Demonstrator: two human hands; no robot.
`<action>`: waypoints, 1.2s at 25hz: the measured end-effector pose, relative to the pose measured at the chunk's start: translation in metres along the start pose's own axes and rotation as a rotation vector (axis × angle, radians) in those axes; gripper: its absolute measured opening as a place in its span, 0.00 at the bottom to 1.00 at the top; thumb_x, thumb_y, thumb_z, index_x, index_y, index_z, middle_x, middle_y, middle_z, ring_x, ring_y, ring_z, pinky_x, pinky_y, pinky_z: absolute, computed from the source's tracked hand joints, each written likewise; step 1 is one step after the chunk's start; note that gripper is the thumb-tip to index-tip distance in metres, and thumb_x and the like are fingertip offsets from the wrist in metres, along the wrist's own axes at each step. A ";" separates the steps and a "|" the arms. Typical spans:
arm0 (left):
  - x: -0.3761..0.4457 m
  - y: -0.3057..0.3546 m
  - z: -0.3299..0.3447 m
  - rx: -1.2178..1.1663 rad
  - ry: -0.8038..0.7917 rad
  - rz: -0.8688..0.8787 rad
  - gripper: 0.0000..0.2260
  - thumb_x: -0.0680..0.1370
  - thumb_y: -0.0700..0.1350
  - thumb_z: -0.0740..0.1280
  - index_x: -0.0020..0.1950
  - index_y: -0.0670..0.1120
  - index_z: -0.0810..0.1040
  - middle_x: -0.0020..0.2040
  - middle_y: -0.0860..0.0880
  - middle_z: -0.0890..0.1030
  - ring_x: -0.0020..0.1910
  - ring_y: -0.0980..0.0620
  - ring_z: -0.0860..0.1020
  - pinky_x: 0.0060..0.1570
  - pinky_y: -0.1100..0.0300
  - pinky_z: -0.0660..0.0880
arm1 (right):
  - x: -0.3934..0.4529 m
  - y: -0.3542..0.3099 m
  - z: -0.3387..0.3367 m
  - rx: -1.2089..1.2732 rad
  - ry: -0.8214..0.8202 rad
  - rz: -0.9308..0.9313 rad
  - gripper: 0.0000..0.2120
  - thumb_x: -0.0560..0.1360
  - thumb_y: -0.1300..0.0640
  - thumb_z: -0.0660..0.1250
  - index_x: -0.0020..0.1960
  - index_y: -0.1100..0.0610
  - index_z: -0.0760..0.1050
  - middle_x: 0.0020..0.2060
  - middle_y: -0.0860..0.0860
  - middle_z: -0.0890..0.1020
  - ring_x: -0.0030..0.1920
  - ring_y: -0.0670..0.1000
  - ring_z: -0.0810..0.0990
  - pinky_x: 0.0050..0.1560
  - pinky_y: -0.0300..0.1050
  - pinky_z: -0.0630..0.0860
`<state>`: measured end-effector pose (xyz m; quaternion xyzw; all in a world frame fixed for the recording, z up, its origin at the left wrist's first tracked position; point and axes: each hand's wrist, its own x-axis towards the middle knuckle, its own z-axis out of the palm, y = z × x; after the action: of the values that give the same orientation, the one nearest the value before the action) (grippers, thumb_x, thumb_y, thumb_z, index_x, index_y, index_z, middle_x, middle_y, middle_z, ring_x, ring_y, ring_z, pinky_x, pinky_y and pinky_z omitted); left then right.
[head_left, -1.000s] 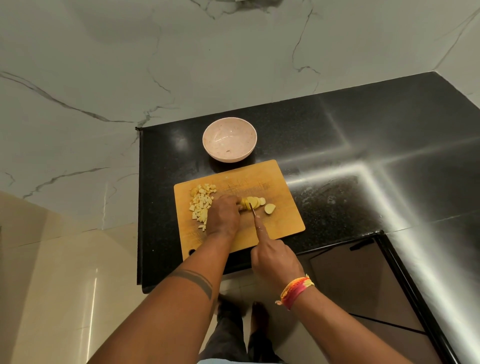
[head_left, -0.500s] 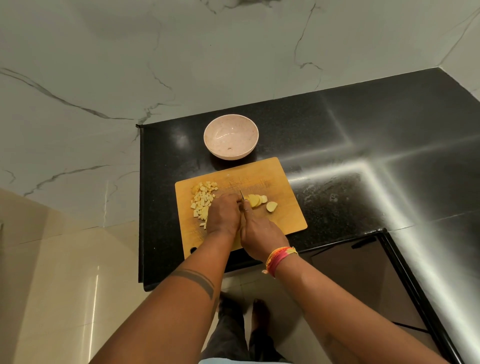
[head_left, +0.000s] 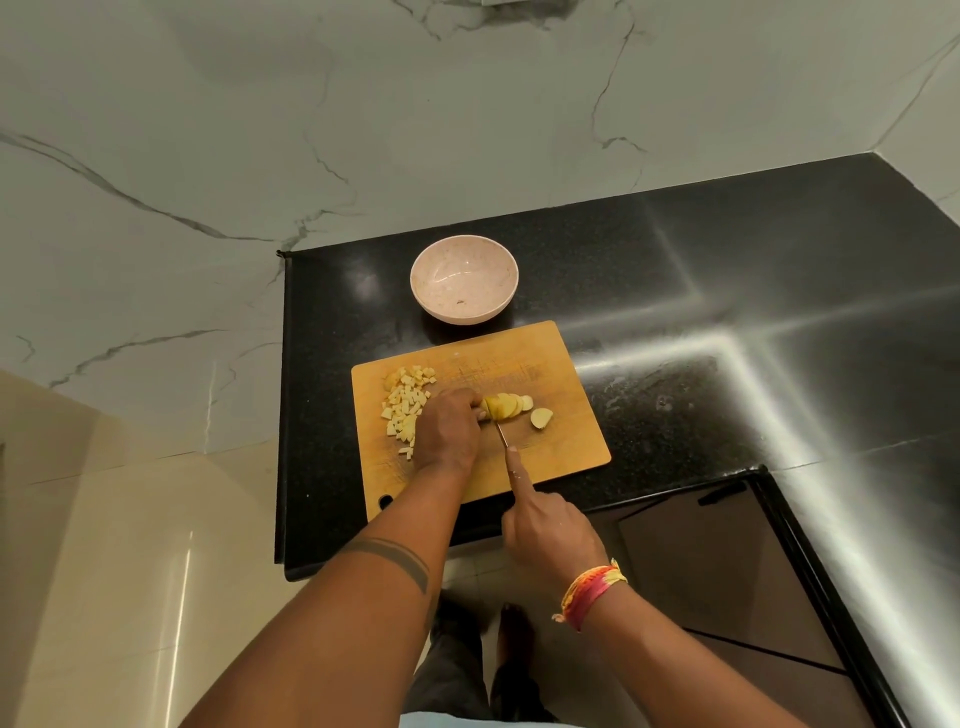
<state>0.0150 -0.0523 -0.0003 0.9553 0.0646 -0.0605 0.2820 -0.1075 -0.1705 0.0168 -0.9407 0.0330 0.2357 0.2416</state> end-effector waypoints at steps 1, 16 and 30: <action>-0.001 -0.001 0.000 -0.017 0.008 -0.007 0.08 0.82 0.44 0.68 0.57 0.50 0.85 0.56 0.50 0.84 0.54 0.49 0.80 0.51 0.60 0.73 | 0.000 -0.001 -0.002 0.016 0.020 -0.003 0.37 0.82 0.54 0.55 0.83 0.46 0.36 0.34 0.51 0.74 0.32 0.52 0.73 0.37 0.51 0.73; 0.001 -0.008 0.004 -0.048 0.039 -0.029 0.08 0.81 0.43 0.66 0.53 0.49 0.86 0.52 0.49 0.84 0.47 0.53 0.76 0.46 0.62 0.69 | 0.052 -0.030 -0.013 -0.016 0.072 -0.106 0.33 0.84 0.56 0.54 0.84 0.53 0.43 0.50 0.60 0.83 0.46 0.61 0.82 0.39 0.49 0.68; 0.005 -0.013 0.005 -0.101 0.032 -0.034 0.06 0.80 0.42 0.69 0.53 0.49 0.85 0.54 0.52 0.82 0.50 0.53 0.77 0.48 0.62 0.71 | 0.017 -0.007 0.001 -0.016 0.054 -0.058 0.36 0.81 0.55 0.55 0.83 0.48 0.38 0.37 0.54 0.79 0.34 0.55 0.77 0.39 0.53 0.77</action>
<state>0.0171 -0.0436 -0.0121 0.9396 0.0883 -0.0466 0.3275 -0.0914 -0.1625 0.0110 -0.9492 0.0104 0.2031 0.2401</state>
